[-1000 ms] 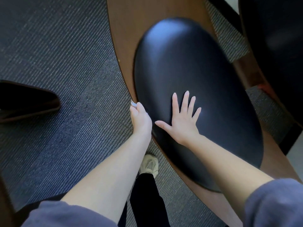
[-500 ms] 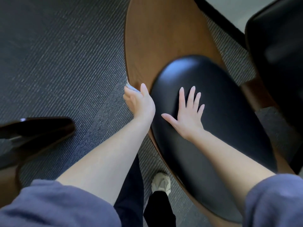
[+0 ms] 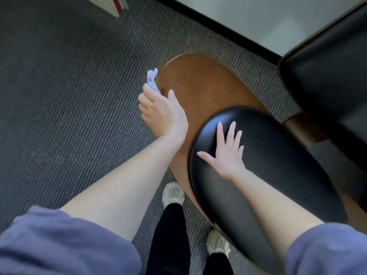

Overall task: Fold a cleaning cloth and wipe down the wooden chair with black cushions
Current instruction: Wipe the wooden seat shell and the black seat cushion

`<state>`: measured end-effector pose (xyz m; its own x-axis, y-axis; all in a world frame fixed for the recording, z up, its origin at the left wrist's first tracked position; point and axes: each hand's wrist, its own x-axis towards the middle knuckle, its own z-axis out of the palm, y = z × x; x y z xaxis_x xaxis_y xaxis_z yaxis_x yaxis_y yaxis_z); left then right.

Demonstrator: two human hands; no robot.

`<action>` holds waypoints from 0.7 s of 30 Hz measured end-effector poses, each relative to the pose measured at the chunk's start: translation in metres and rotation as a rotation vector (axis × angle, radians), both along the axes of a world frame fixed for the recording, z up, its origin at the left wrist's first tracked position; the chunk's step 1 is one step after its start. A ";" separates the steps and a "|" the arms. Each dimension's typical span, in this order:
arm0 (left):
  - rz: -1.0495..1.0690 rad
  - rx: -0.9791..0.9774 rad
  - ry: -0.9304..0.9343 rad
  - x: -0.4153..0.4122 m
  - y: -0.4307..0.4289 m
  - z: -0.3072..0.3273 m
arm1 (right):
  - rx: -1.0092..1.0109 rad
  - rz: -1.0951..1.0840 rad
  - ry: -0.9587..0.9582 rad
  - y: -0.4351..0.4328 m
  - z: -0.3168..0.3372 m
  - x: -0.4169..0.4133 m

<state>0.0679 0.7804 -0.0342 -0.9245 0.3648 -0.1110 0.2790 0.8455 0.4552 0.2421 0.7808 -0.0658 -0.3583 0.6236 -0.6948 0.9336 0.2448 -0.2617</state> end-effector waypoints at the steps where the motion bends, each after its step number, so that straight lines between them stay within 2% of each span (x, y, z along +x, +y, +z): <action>1: -0.040 -0.034 0.048 -0.004 0.007 0.003 | -0.007 -0.007 -0.003 0.003 0.001 -0.002; 7: -0.327 -0.261 0.354 -0.022 0.041 0.012 | -0.090 -0.053 -0.011 0.024 0.007 -0.003; 16: -0.829 -0.497 0.562 -0.031 0.087 0.007 | -0.071 -0.077 0.032 0.028 -0.003 0.012; 21: -1.061 -0.558 0.560 -0.019 0.117 -0.010 | -0.022 -0.092 0.064 0.031 -0.016 0.036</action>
